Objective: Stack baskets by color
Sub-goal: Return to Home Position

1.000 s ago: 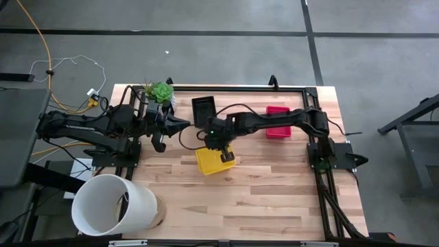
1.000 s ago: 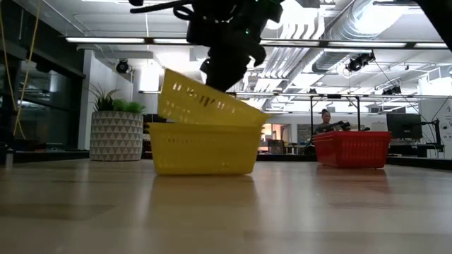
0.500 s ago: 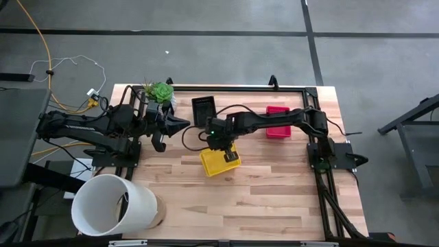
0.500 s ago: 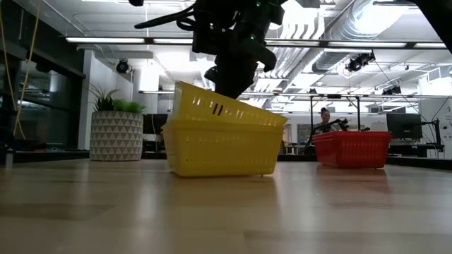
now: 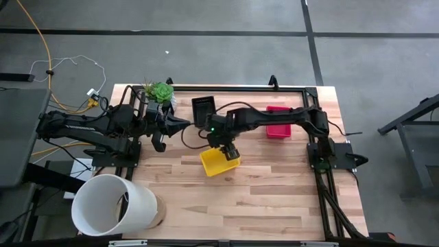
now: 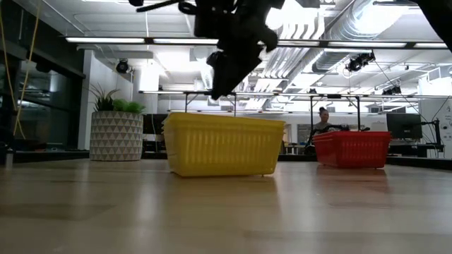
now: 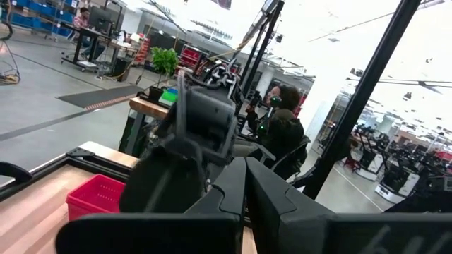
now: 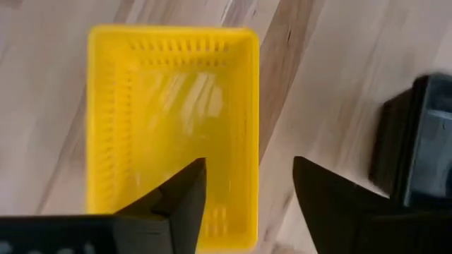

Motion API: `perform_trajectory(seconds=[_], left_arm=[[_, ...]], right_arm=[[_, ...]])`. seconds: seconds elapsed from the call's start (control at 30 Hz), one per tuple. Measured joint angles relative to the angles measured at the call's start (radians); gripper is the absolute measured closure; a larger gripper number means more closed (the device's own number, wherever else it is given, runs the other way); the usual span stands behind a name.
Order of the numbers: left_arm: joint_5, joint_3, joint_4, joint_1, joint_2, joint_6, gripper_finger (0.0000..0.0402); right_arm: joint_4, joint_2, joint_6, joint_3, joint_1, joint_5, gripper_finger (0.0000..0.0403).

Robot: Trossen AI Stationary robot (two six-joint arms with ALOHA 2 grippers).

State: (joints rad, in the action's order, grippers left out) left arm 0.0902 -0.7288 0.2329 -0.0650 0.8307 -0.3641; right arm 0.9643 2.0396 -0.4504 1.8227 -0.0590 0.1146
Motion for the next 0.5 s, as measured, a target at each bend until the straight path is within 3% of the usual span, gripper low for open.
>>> perform_trajectory(seconds=[0.1, 0.23, 0.37, 0.5], left_arm=[[0.0, 0.0, 0.0, 0.0, 0.0, 0.0, 0.0401], [0.0, 0.0, -0.001, 0.0, 0.0, 0.0, 0.0402], [0.0, 0.0, -0.005, 0.0, 0.0, 0.0, 0.0401], [0.0, 0.0, -0.006, 0.001, 0.0, 0.023, 0.0401]], right_arm=[[0.118, -0.01, 0.016, 0.015, -0.024, 0.021, 0.0196], [0.197, -0.074, 0.031, -0.081, -0.061, 0.09, 0.0208], [0.158, -0.185, 0.086, -0.262, -0.084, 0.127, 0.0244], [-0.008, -0.353, 0.213, -0.49, -0.085, 0.163, 0.0305]])
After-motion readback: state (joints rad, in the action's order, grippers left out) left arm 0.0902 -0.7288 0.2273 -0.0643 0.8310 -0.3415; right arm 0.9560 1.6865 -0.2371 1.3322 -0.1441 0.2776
